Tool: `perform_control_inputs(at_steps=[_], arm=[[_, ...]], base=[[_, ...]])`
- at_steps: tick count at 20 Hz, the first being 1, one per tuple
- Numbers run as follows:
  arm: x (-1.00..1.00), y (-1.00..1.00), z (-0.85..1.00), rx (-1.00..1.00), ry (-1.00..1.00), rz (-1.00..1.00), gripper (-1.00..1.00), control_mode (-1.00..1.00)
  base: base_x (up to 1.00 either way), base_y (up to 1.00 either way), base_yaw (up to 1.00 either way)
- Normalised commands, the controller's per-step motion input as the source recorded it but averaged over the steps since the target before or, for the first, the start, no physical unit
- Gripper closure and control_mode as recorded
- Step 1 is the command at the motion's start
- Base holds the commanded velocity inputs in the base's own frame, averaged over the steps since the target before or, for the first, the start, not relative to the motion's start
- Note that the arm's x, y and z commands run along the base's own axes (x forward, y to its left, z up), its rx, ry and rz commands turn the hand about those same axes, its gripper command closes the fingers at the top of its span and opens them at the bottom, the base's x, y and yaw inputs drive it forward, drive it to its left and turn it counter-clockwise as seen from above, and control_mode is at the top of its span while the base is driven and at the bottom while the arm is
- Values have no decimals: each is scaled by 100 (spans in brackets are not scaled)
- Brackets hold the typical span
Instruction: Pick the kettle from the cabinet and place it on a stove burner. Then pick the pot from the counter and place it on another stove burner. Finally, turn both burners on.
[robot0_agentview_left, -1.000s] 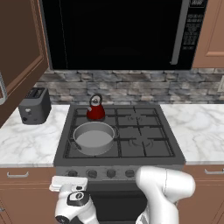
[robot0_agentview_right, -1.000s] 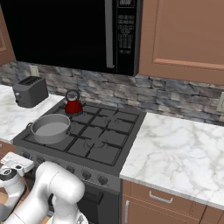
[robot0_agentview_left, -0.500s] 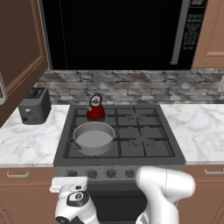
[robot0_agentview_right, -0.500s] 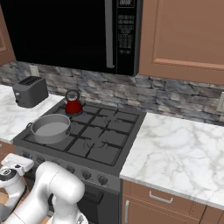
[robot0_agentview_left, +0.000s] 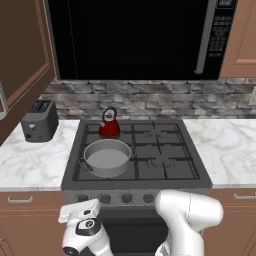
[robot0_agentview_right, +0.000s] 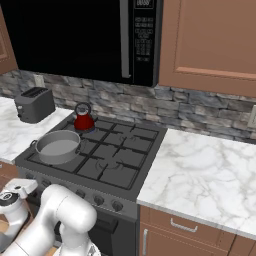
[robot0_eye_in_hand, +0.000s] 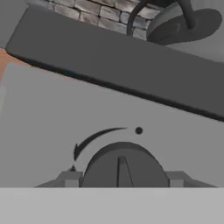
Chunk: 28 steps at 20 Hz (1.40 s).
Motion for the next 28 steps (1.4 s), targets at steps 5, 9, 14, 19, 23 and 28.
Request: perform_control_inputs(at_steps=[5, 9, 14, 19, 23, 28], arm=[[0, 0, 0, -26, 7, 0, 100, -100], [-1, 0, 0, -27, 6, 0, 100, -100], [0, 0, 0, -27, 6, 0, 100, -100], [-1, 0, 0, -26, 6, 0, 100, -100], [0, 0, 0, -25, 7, 0, 100, -100], [0, 1, 0, -21, 8, 0, 100, -100]], base=[[0, 0, 0], [0, 0, 0], [0, 0, 0], [0, 0, 0], [0, 0, 0], [0, 0, 0]])
